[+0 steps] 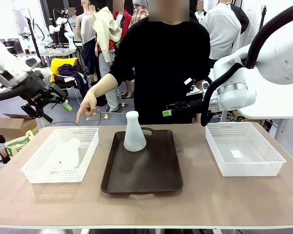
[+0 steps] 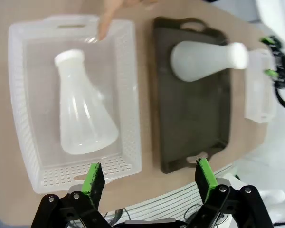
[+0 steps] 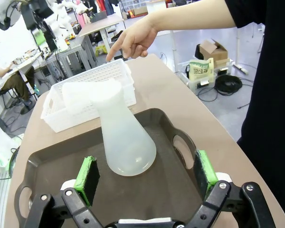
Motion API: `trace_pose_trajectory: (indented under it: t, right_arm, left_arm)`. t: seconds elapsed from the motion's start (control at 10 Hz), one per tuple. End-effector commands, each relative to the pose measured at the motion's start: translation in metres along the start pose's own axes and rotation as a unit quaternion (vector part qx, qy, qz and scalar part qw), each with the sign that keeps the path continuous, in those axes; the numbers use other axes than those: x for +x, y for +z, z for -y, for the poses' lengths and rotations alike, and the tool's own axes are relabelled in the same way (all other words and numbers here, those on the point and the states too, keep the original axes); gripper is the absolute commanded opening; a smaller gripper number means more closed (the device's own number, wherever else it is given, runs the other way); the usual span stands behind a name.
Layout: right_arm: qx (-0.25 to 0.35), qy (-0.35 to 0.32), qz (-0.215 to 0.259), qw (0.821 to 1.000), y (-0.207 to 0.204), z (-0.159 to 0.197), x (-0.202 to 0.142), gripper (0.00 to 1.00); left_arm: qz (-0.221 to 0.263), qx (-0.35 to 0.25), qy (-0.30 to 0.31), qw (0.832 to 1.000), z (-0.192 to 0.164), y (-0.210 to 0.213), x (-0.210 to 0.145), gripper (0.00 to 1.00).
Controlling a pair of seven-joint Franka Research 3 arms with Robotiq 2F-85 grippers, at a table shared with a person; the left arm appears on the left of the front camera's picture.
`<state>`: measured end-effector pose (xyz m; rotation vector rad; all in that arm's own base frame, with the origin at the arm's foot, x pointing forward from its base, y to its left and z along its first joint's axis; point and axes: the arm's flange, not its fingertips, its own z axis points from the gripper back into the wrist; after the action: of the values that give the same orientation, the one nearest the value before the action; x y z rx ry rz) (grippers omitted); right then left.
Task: Prepare the laboratory tools.
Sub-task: Pick up the Big flask that the person points to.
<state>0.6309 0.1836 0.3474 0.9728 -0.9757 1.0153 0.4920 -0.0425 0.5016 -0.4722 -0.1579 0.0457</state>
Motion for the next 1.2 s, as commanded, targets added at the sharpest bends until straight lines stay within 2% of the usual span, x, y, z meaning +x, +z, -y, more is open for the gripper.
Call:
trace_pose_trajectory:
  t: [0.0,0.4,0.7,0.9,1.1]
  right_arm:
    - [0.002,0.001,-0.005,1.000,0.000,-0.001,-0.001,1.00]
    - [0.002,0.001,-0.005,1.000,0.000,-0.001,-0.001,1.00]
    - [0.002,0.001,-0.005,1.000,0.000,-0.001,-0.001,1.00]
    - [0.002,0.001,-0.005,1.000,0.000,-0.001,-0.001,1.00]
    - [0.002,0.001,-0.005,1.000,0.000,-0.001,-0.001,1.00]
  left_arm:
    - [-0.045,0.041,0.037,0.997,0.008,-0.021,0.027,1.00]
    - [-0.061,0.141,0.089,0.984,-0.008,-0.095,0.067,1.00]
    - [-0.028,0.199,0.102,0.974,-0.028,-0.125,0.086,1.00]
    - [-0.026,0.209,0.080,0.974,-0.035,-0.140,0.090,1.00]
    - [-0.036,0.185,0.041,0.981,-0.040,-0.149,0.090,1.00]
